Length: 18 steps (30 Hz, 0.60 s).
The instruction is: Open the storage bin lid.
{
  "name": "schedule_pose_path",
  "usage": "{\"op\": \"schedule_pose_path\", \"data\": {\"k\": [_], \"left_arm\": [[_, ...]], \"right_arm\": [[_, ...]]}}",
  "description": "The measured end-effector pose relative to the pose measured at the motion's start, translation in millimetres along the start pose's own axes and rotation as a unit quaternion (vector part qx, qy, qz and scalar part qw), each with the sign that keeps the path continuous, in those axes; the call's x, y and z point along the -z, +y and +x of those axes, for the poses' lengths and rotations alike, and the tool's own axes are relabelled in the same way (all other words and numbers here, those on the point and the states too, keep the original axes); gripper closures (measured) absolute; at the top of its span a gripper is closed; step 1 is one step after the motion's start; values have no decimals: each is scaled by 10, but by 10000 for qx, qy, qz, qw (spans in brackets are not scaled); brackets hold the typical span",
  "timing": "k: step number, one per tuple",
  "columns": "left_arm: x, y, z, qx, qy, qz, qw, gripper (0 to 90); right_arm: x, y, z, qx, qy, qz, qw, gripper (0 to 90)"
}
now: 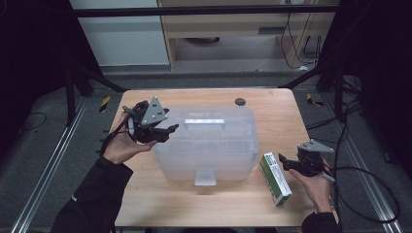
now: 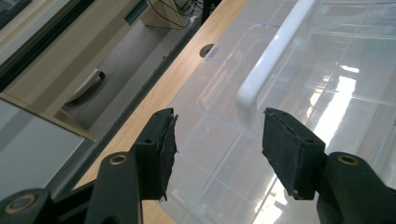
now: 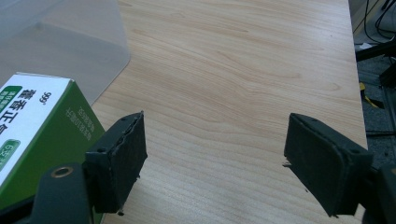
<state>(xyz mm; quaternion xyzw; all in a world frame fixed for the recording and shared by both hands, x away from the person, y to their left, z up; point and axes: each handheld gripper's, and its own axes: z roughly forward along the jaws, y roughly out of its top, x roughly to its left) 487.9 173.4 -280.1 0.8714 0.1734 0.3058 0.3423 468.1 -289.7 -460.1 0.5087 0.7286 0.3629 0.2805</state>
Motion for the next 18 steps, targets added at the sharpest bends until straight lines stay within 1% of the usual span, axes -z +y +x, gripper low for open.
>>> {"op": "schedule_pose_path", "data": {"k": [1, 2, 3, 5, 6, 8, 9, 10, 11, 13, 16, 18], "left_arm": [[-19, 28, -11, -56, -17, 32, 10000, 435], [-19, 28, -11, -56, -17, 32, 10000, 435], [-42, 63, -22, -153, -35, 101, 9998, 435], [-62, 101, -32, -274, -50, 182, 9994, 433], [-77, 115, -40, -304, -72, 171, 9994, 427], [-99, 148, -53, -401, -111, 243, 9988, 420], [-99, 148, -53, -401, -111, 243, 9988, 416], [-127, 177, -72, -499, -133, 311, 9982, 413], [-127, 177, -72, -499, -133, 311, 9982, 411], [-163, 219, -106, -652, -152, 383, 9970, 409], [-215, 245, -138, -749, -139, 399, 9963, 408], [-238, 261, -146, -814, -145, 461, 9955, 409]], "right_arm": [[-2, -1, -3, -1, 6, 5, 10000, 210], [-2, -2, -6, 7, 9, 6, 10000, 210], [-4, -3, -9, 21, 11, 8, 10000, 210], [-5, -4, -10, 12, 23, 17, 10000, 210], [-5, -4, -9, 6, 25, 20, 10000, 210], [-8, -5, -10, 1, 28, 26, 10000, 210], [-8, -5, -10, 1, 28, 26, 10000, 210], [-9, -7, -12, -3, 26, 32, 10000, 210], [-9, -7, -12, -3, 26, 32, 10000, 210], [-10, -8, -13, -14, 31, 51, 10000, 210], [-10, -9, -13, -14, 34, 57, 10000, 210], [-9, -9, -14, -23, 33, 65, 10000, 210]]}}
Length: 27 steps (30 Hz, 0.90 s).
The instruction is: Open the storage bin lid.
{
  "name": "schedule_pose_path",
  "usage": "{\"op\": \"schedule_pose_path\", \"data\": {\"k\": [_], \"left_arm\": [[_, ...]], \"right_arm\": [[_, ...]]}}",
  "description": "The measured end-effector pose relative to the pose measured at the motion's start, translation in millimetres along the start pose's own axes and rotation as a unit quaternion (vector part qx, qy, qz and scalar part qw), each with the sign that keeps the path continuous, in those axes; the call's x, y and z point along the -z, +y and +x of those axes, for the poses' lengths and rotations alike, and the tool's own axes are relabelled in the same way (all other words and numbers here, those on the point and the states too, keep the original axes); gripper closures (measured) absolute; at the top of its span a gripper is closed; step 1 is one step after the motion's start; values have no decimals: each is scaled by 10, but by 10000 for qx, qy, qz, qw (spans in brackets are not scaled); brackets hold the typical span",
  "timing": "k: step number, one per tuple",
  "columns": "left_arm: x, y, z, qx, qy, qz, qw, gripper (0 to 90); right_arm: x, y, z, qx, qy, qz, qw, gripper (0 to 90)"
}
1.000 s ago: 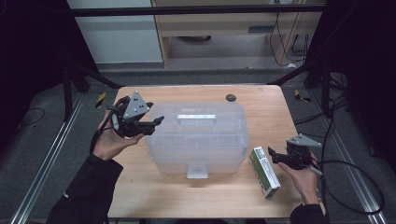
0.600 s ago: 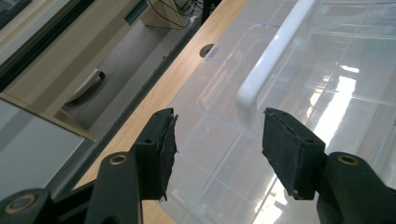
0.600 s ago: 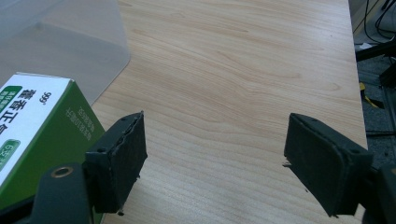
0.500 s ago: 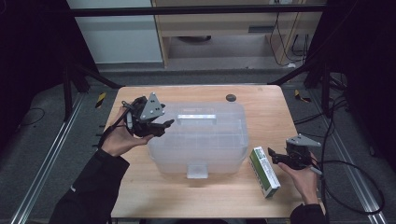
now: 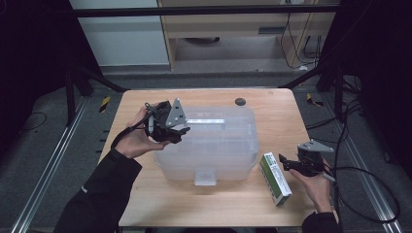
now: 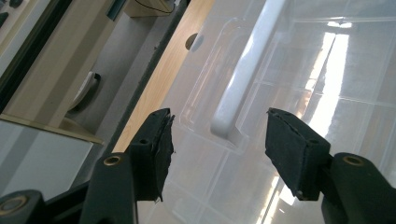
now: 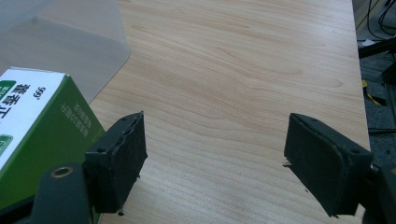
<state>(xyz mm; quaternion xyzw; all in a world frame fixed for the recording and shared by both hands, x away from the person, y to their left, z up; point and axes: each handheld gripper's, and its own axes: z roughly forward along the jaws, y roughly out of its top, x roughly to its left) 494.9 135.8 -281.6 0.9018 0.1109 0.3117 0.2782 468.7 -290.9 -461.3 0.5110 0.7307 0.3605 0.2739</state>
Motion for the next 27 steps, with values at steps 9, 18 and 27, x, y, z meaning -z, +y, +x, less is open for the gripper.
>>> {"op": "schedule_pose_path", "data": {"k": [9, 18, 27], "left_arm": [[-112, 64, -23, -311, -106, 203, 9993, 421], [-209, 90, -3, -415, -201, 333, 9984, 459], [-318, 167, 10, -657, -273, 541, 9960, 563]], "right_arm": [[-5, -1, 2, -3, 36, 25, 10000, 209], [-17, -9, -11, 27, 19, 47, 10000, 211], [-33, -13, -5, 30, 38, 96, 9999, 217]]}}
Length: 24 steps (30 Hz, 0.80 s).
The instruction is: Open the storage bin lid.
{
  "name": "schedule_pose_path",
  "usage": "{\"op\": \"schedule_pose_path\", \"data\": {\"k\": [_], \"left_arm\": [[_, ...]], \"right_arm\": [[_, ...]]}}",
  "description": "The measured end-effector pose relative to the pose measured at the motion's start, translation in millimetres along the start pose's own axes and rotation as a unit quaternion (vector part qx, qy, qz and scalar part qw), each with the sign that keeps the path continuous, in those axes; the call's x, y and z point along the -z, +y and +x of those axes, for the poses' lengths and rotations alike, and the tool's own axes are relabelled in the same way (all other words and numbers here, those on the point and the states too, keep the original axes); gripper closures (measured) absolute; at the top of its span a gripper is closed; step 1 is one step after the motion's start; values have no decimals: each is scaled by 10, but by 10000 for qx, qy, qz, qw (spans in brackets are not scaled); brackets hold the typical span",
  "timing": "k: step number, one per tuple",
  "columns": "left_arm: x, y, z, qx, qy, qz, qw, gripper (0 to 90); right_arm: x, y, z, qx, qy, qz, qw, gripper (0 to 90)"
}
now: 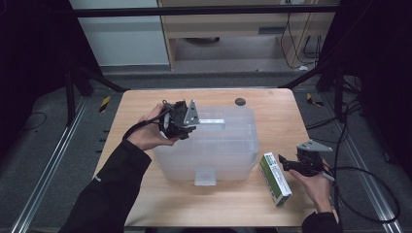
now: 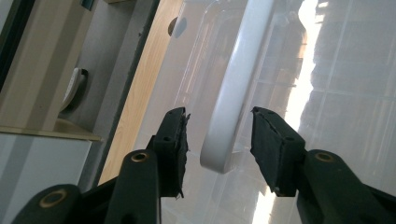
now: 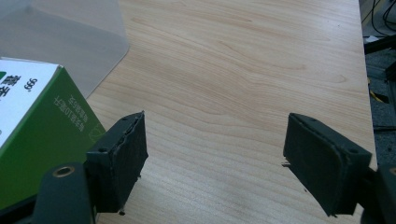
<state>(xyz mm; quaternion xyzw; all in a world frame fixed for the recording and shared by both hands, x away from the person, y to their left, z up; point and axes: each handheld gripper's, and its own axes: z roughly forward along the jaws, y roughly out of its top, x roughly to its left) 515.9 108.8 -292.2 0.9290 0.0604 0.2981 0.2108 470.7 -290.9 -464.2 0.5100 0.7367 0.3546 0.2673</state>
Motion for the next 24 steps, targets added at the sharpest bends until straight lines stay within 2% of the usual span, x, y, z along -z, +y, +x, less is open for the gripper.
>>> {"op": "schedule_pose_path", "data": {"k": [5, 11, 16, 19, 20, 24], "left_arm": [[-45, 49, -1, -74, -20, 10, 10000, 637], [-84, 91, -1, -255, -35, 174, 9995, 692], [-83, 106, 5, -393, -65, 221, 9990, 707], [-84, 110, -1, -401, -77, 224, 9989, 713], [-83, 112, 0, -473, -75, 236, 9986, 715], [-80, 107, 6, -509, -93, 219, 9984, 719]], "right_arm": [[-1, 0, -3, 17, 17, 18, 10000, 222], [-2, 1, -6, 20, 21, 18, 10000, 225], [-3, 3, -12, 22, 24, 18, 10000, 233], [-3, 5, -8, 24, 27, 21, 10000, 237], [2, 9, -7, 12, 31, 15, 10000, 243], [10, 18, -3, 9, 52, 11, 10000, 256]]}}
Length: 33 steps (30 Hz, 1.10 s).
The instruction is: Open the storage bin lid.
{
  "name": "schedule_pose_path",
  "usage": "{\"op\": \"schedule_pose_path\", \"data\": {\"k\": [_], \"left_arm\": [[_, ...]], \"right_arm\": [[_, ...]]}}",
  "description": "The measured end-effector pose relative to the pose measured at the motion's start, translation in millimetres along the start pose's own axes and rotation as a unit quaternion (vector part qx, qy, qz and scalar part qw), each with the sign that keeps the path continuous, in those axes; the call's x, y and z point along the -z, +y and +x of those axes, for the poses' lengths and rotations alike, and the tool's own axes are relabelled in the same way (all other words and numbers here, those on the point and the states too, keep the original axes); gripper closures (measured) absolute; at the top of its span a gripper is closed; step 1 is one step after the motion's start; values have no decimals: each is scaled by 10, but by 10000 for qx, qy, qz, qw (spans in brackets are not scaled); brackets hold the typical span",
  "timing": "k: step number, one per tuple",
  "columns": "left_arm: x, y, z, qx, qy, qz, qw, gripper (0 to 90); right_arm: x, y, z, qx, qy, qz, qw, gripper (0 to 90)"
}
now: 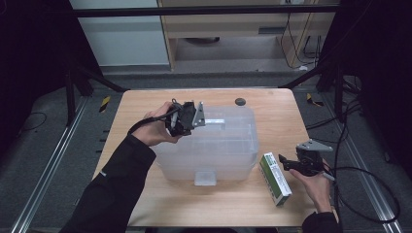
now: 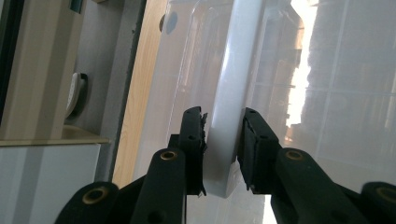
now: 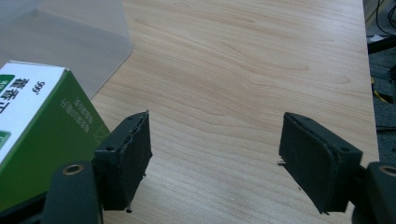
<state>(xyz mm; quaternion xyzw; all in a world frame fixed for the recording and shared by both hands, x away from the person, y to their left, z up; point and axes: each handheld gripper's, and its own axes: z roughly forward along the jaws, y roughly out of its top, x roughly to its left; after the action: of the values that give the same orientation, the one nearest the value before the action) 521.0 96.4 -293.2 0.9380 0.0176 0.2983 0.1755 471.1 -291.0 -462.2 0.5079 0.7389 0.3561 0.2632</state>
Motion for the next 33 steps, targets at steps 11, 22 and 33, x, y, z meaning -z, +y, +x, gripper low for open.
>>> {"op": "schedule_pose_path", "data": {"k": [11, 22, 33], "left_arm": [[0, 7, 51, -37, -106, 7, 9999, 725], [8, 15, 172, 76, -89, -57, 9999, 719], [3, 27, 321, 194, -62, -98, 9997, 710]], "right_arm": [[77, 81, 40, 106, 68, -142, 9998, 358], [300, 301, 169, 436, 338, -454, 9974, 584], [438, 487, 351, 727, 772, -527, 9930, 777]]}}
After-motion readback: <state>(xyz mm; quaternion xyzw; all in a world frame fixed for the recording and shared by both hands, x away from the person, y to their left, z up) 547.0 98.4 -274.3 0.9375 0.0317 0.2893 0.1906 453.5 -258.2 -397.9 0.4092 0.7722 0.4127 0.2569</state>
